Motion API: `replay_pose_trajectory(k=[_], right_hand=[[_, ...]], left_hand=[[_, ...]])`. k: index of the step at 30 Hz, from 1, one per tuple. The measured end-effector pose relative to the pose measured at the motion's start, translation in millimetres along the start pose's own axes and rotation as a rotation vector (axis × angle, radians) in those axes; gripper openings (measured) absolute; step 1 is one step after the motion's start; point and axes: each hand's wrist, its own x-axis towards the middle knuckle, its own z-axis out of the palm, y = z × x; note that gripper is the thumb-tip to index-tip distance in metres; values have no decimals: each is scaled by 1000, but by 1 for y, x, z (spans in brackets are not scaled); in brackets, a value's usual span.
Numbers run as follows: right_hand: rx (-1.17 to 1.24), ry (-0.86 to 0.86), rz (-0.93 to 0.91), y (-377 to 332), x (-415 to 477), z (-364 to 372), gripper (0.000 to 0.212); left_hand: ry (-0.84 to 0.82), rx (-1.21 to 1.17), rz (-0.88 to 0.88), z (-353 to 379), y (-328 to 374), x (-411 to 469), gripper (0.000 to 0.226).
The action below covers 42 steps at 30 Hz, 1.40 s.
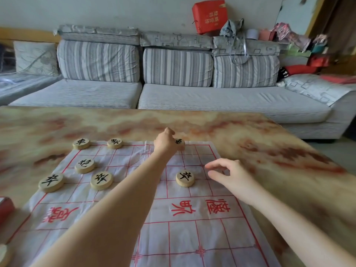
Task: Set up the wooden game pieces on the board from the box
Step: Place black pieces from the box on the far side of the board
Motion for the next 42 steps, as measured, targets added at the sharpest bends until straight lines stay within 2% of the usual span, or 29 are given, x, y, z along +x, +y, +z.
replay_pose_trajectory(k=[7,13,16,20,25,28,33,35,42], right_hand=[[13,1,-25,0,-3,-2,19],[72,-12,8,-2,-2,4,20],[67,5,15,-2,-1,5,19],[112,11,33,-15,-7,6,17],[136,-25,33,-55,-20,18,12],[116,-71,24,-86,-30,30,18],[153,-140,-55,-147,-41,58,20],[153,-185,-80,-169,-44,74,22],[209,-328,-147,-236,-56,146,19]], left_hand=[[53,-40,22,13,-9,8,56],[9,-25,19,5,-8,4,64],[7,4,69,-10,-5,-4,53],[-12,-14,120,-51,-6,-30,31],[-66,-22,140,-115,-32,-75,20],[-97,-44,114,-154,-54,-108,15],[-29,40,46,-224,-87,-154,25],[17,69,15,-250,-102,-172,20],[147,358,-73,-320,-167,-229,23]])
